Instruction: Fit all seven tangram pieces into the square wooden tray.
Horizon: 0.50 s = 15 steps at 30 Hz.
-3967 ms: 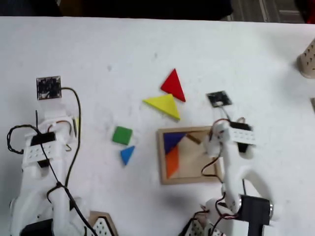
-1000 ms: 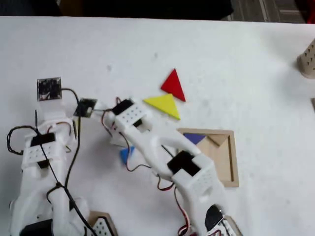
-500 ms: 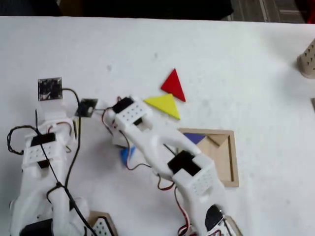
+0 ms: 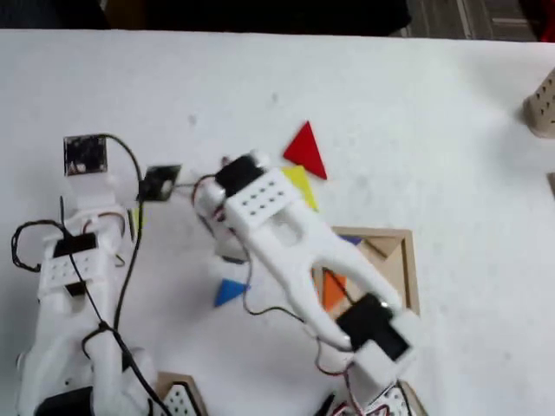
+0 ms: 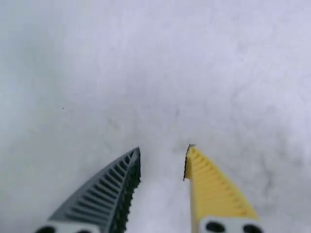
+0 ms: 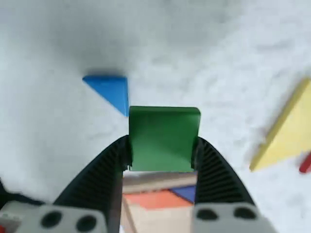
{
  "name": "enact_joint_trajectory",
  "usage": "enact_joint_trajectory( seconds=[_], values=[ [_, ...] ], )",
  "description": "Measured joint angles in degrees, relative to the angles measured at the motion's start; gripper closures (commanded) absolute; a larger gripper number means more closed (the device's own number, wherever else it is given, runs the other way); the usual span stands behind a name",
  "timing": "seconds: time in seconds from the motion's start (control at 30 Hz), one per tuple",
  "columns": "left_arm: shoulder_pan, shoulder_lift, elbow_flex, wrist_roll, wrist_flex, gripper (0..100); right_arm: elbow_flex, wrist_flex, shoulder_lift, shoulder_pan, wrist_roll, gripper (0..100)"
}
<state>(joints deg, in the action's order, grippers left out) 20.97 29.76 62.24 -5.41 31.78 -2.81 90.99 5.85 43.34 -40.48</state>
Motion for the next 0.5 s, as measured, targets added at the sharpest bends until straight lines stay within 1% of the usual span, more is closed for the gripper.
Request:
enact_joint_trajectory(
  seconds=[0.1, 0.17, 0.3, 0.5],
  values=[
    [0.00, 0.00, 0.00, -0.09, 0.00, 82, 0.00, 4.57, -4.40, -4.48, 0.00, 96.7],
    [0.00, 0.00, 0.00, -0.09, 0.00, 82, 1.76, 5.54, -7.65, -8.35, 0.00, 96.7],
    [0.00, 0.00, 0.00, -0.18, 0.00, 82, 9.58, 5.54, -14.59, -16.44, -0.18, 96.7],
    [0.00, 0.00, 0.00, -0.18, 0.00, 82, 22.86, 4.92, -26.55, -24.79, -0.18, 96.7]
  ],
)
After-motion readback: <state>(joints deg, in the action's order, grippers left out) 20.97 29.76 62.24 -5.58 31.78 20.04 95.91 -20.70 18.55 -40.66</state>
